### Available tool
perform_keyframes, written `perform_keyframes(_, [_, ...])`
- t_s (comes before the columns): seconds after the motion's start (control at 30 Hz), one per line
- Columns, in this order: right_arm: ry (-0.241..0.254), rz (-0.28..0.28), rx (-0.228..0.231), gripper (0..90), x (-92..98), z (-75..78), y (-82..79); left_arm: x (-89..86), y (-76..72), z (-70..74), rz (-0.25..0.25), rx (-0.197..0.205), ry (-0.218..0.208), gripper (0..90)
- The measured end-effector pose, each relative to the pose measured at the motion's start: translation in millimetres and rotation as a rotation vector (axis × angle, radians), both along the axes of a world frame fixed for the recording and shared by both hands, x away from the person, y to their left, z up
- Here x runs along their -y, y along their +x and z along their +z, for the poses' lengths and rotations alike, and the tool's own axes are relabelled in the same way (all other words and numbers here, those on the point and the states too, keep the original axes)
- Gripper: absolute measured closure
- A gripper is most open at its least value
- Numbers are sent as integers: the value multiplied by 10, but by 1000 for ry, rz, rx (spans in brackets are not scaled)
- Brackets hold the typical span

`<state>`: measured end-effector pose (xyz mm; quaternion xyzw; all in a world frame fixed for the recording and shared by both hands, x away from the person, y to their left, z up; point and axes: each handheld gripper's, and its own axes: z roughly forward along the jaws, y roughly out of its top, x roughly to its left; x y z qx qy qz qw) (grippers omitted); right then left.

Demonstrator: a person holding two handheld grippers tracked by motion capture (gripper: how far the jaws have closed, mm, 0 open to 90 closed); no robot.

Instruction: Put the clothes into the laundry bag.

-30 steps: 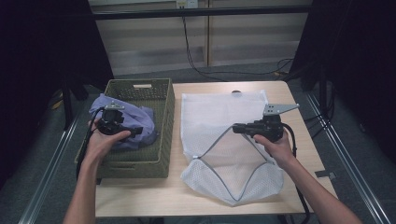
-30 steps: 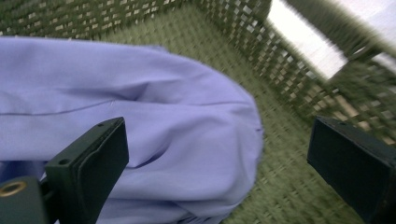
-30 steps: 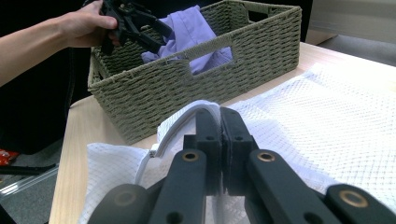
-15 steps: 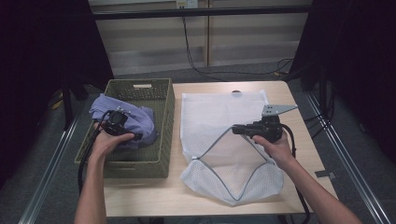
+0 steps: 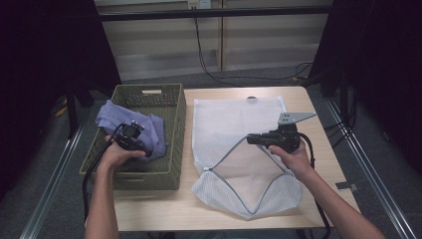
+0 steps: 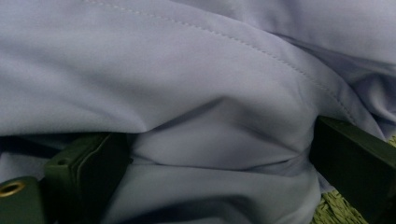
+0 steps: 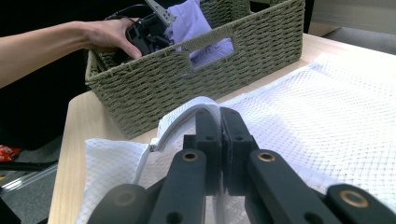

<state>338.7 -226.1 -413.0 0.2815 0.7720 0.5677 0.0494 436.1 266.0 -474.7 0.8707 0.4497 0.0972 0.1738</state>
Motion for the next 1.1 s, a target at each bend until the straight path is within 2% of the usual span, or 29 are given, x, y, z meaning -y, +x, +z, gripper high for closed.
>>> perform_keyframes(0.13, [-4, 1, -3, 878, -10, -9, 2, 3, 2, -30, 9, -44, 8, 45])
perform_keyframes(0.2, [-6, 2, 0, 879, -14, -11, 0, 0, 4, -38, 15, -41, 6, 44])
perform_keyframes(0.23, [-6, 2, 0, 878, -14, -11, -2, -4, 1, -59, 43, -57, -18, 36])
perform_keyframes(0.27, [-6, 1, 1, 878, -13, -10, -3, -37, 17, -77, 65, -69, -13, 23])
perform_keyframes(0.43, [-4, 0, 0, 878, -3, -10, -8, -40, 11, -87, 75, -72, -26, 3])
perform_keyframes(0.5, [-4, -1, 0, 878, 1, -12, -8, -36, 21, -83, 75, -74, -14, 4])
perform_keyframes(0.53, [-4, -2, 0, 878, 3, -12, -9, -31, 33, -72, 76, -90, -14, 7])
perform_keyframes(0.57, [-4, -2, 0, 878, 3, -12, -9, -30, 48, -45, 66, -115, -8, 28])
perform_keyframes(0.6, [-4, -2, -1, 878, 3, -12, -9, -27, 57, -22, 63, -123, -2, 65])
perform_keyframes(0.63, [-5, -2, -1, 878, 2, -12, -9, -7, 49, -7, 78, -133, -18, 133])
perform_keyframes(0.7, [-5, -1, 0, 878, -2, -12, -8, -7, 49, 18, 64, -134, -5, 162])
perform_keyframes(0.73, [-6, -1, 0, 878, -3, -12, -8, 2, 37, 53, 51, -139, -22, 232])
perform_keyframes(0.77, [-6, -1, -1, 878, -5, -11, -9, -6, 46, 75, 32, -136, -16, 339])
perform_keyframes(0.8, [-6, -2, -1, 878, -6, -11, -8, -3, 41, 80, 35, -146, -27, 406])
perform_keyframes(0.83, [-7, -3, 0, 878, -6, -12, -7, -6, 42, 85, 18, -148, -18, 414])
perform_keyframes(0.9, [-6, -3, -1, 878, -7, -12, -4, -8, 42, 108, 38, -152, -22, 454])
perform_keyframes(1.0, [-7, -4, 0, 879, -7, -10, -4, -40, 40, 164, 73, -127, -60, 641])
perform_keyframes(1.1, [-7, -7, 1, 878, -3, -11, -1, -31, 26, 189, 61, -137, -56, 717])
